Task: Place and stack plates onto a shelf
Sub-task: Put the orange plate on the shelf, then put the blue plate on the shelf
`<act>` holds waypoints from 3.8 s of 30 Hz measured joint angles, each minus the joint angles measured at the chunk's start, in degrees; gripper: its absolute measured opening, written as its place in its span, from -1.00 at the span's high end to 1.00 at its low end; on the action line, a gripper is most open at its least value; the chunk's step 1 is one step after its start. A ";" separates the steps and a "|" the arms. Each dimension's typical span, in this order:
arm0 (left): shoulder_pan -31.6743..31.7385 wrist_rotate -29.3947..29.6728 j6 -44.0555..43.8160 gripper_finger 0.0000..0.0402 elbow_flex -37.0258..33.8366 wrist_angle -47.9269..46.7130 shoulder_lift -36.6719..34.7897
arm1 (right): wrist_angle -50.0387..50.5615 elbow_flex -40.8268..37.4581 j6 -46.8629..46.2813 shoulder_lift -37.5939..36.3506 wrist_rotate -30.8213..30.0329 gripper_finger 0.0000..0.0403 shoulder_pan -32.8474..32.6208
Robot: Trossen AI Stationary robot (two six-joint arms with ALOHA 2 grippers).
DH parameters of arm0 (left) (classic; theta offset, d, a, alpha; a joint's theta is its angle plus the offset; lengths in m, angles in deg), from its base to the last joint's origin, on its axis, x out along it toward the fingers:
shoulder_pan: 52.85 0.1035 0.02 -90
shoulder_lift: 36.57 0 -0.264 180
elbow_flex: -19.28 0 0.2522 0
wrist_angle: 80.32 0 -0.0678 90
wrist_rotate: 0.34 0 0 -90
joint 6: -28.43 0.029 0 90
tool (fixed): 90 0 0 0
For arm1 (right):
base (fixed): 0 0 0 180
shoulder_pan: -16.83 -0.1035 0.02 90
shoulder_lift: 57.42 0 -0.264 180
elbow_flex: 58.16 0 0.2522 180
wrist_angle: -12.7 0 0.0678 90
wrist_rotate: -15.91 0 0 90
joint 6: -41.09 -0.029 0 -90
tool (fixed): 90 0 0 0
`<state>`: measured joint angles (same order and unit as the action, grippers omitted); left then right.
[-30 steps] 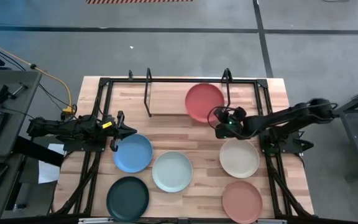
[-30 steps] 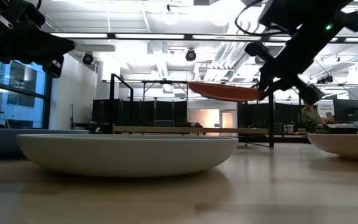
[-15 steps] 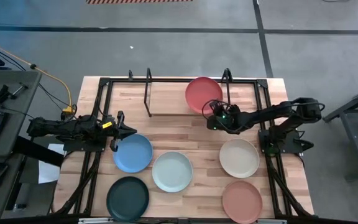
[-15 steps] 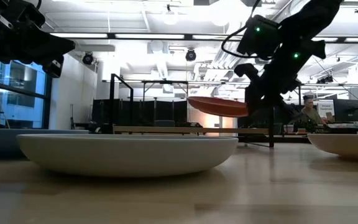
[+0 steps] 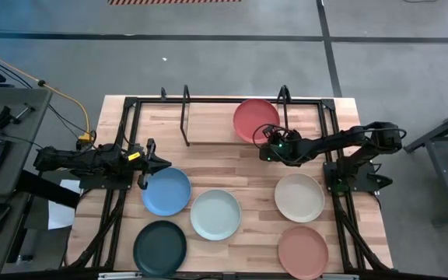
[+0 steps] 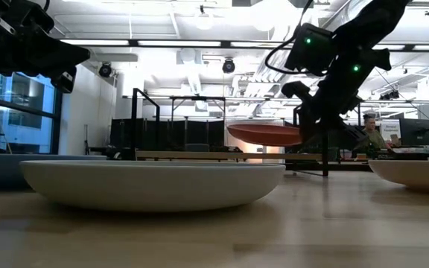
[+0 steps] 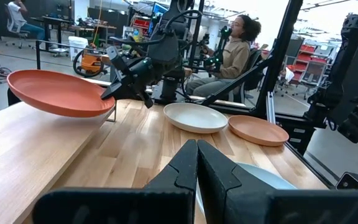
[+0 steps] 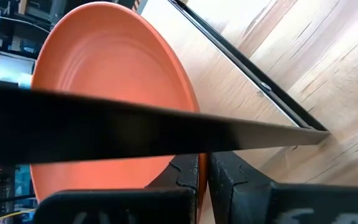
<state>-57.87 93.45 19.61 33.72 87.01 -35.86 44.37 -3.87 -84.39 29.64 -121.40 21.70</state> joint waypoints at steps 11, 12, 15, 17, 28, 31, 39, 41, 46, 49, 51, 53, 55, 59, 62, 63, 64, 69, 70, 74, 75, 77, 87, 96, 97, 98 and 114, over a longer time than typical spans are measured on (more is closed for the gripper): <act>0.00 0.00 0.00 1.00 0.00 0.01 -0.02 | 1.82 0.00 1.45 0.00 0.40 1.00 0.00; -0.02 0.00 0.00 1.00 0.00 -0.01 -0.02 | 2.19 0.00 1.45 0.00 0.42 1.00 0.02; 0.00 0.00 0.00 1.00 0.00 0.01 0.00 | 2.66 0.00 3.04 0.00 0.84 1.00 0.02; -0.02 0.00 0.00 1.00 0.00 0.01 -0.02 | 2.61 0.00 3.87 0.00 1.30 1.00 0.02; -0.01 -0.02 0.00 1.00 0.00 0.01 -0.01 | 2.46 0.00 -0.56 0.00 2.60 1.00 0.68; 0.00 -0.02 0.00 1.00 0.00 0.01 -0.02 | 2.52 0.00 -0.54 0.00 1.97 1.00 0.79; 0.00 -0.02 0.00 1.00 0.00 -0.01 -0.01 | 1.85 0.00 -0.67 0.00 0.80 0.73 0.79; -0.01 -0.02 0.00 1.00 0.00 -0.01 0.00 | 1.67 0.00 -0.63 0.00 1.21 0.62 0.79; 0.00 -0.02 0.00 1.00 0.00 0.01 0.00 | 1.63 0.00 -0.52 -0.26 2.83 0.40 0.59; 0.00 -0.02 0.00 1.00 0.00 0.01 -0.01 | 2.37 0.00 -0.52 -0.97 2.82 0.33 0.08; 0.00 -0.05 0.00 1.00 0.00 0.01 -0.02 | 3.89 0.00 -0.45 -1.86 2.88 0.32 -0.29; -0.01 -0.09 -0.01 1.00 0.00 -0.01 0.00 | 5.66 0.00 0.22 -3.27 2.87 0.32 -0.79; -0.01 -0.09 0.00 1.00 0.00 0.01 -0.02 | 7.31 0.00 2.22 -4.99 3.03 0.32 -1.31; 0.00 -0.05 0.00 1.00 0.00 0.00 -0.02 | 7.63 0.00 11.62 -9.59 3.71 0.32 -2.94; 0.00 -0.04 0.00 1.00 0.00 0.01 -0.02 | 5.43 0.00 24.68 -13.61 7.43 0.32 -4.99; 0.00 -0.04 0.00 1.00 0.00 -0.01 -0.02 | 4.14 0.00 29.45 -14.81 9.45 0.32 -5.73; 0.00 -0.04 0.00 1.00 0.00 -0.01 0.00 | 3.19 0.00 34.30 -15.96 12.16 0.32 -6.47; 0.00 -0.02 0.00 1.00 0.00 0.01 -0.02 | -3.87 0.00 53.66 -20.36 28.03 0.32 -9.79; -0.01 -0.03 0.00 1.00 0.00 -0.01 -0.02 | -5.57 0.00 56.30 -20.95 30.31 0.32 -10.43; 0.00 -0.02 0.00 1.00 0.00 -0.01 -0.02 | -13.35 0.00 66.41 -22.37 34.02 0.32 -12.96; 0.00 -0.02 0.00 1.00 0.00 0.01 0.00 | -15.07 0.00 68.53 -22.53 34.04 0.32 -13.47; -0.01 -0.02 0.00 1.00 0.00 0.01 -0.02 | -17.88 0.00 72.58 -22.69 33.99 0.32 -14.25; -0.02 -0.02 0.00 1.00 0.00 0.01 -0.02 | -19.60 0.00 84.51 -22.69 34.02 0.32 -14.37; -0.02 -0.02 0.00 1.00 0.00 0.01 0.00 | -19.81 0.00 84.94 -24.62 35.36 0.32 -14.27; -0.01 -0.02 -0.02 1.00 0.00 0.01 -0.02 | -19.80 0.00 85.55 -25.34 35.48 0.32 -14.27; -0.01 -0.02 -0.01 1.00 0.00 0.01 -0.02 | -19.79 0.00 86.17 -26.15 35.52 0.32 -14.28; -0.04 13.66 -22.66 0.99 6.66 28.04 6.71 | -17.71 0.00 90.00 -36.62 31.62 0.32 -14.27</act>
<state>-57.91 107.12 -3.05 40.38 115.05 -29.15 26.66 -3.87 5.61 -6.97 -89.78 7.43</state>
